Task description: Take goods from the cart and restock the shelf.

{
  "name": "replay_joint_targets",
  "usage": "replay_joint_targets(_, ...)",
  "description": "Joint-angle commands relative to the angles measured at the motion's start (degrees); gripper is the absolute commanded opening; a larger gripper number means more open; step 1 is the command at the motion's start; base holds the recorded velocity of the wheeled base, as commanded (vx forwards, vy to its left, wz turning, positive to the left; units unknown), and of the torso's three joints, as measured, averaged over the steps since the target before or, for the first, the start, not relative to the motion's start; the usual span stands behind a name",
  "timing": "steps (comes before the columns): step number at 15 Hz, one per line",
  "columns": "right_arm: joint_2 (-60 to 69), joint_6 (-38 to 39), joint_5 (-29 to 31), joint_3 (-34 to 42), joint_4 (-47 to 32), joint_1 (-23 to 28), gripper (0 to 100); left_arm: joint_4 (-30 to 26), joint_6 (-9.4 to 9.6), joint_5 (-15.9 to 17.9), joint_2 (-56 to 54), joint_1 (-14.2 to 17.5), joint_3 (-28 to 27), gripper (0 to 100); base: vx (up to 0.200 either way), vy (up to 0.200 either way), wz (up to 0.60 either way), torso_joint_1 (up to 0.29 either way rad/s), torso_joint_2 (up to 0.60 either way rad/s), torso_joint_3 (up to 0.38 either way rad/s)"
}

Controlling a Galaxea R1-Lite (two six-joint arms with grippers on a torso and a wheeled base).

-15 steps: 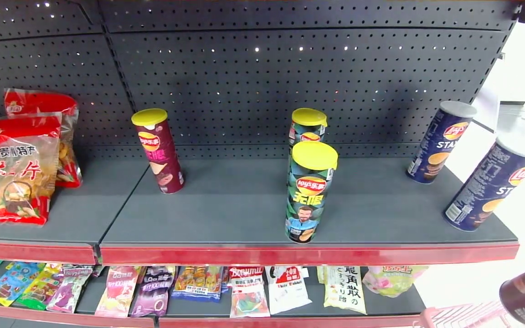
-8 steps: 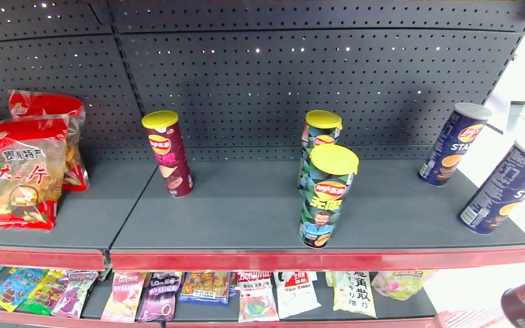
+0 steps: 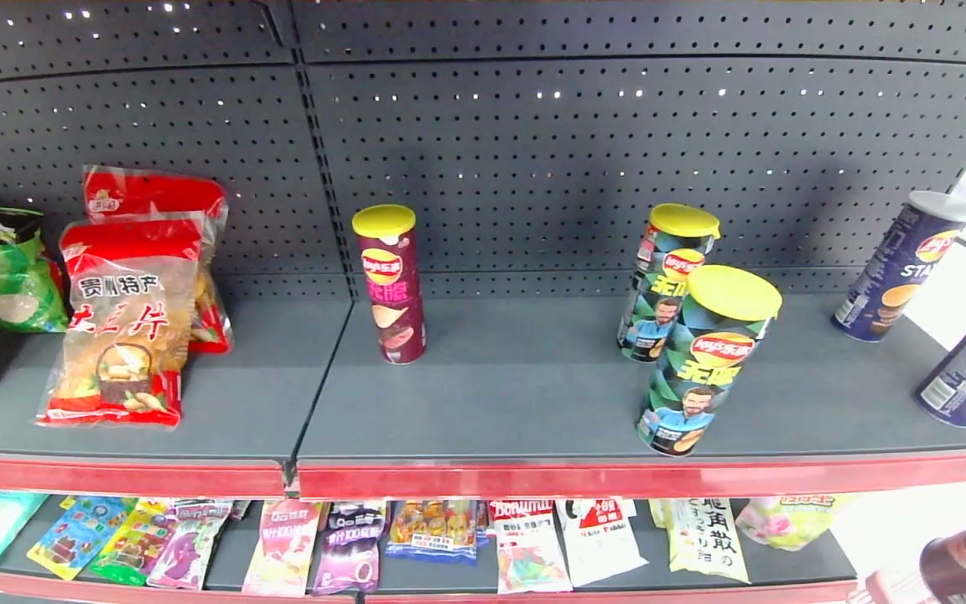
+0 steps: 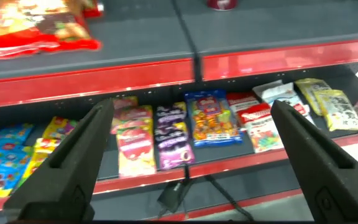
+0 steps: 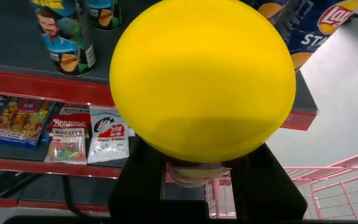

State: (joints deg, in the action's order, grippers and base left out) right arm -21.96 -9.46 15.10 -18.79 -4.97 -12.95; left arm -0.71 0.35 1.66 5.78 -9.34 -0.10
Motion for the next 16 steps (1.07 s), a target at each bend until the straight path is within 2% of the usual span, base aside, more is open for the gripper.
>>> replay_joint_targets(1,0.69,-0.03,0.01,0.33,-0.04,-0.06,0,0.00,0.00,0.01,0.02,0.02,0.01,100,0.000,0.200,0.00,0.002,0.00,-0.002)
replay_joint_targets(6,0.95,-0.03,0.45,0.42,-0.04,0.03,0,0.00,-0.09,0.01,0.02,0.02,0.01,100,0.000,0.200,0.00,0.001,0.00,0.003)
replay_joint_targets(14,8.16,-1.88,-0.34,4.64,0.05,-0.50,0,-0.08,0.26,0.45,1.60,-0.51,-0.08,100,0.000,0.000,0.00,0.000,0.00,0.000)
replay_joint_targets(16,9.12,-1.53,-2.54,4.99,0.14,-0.41,0,-0.08,0.26,1.51,1.78,-2.97,-0.96,100,0.000,0.000,0.00,0.000,0.00,0.000)
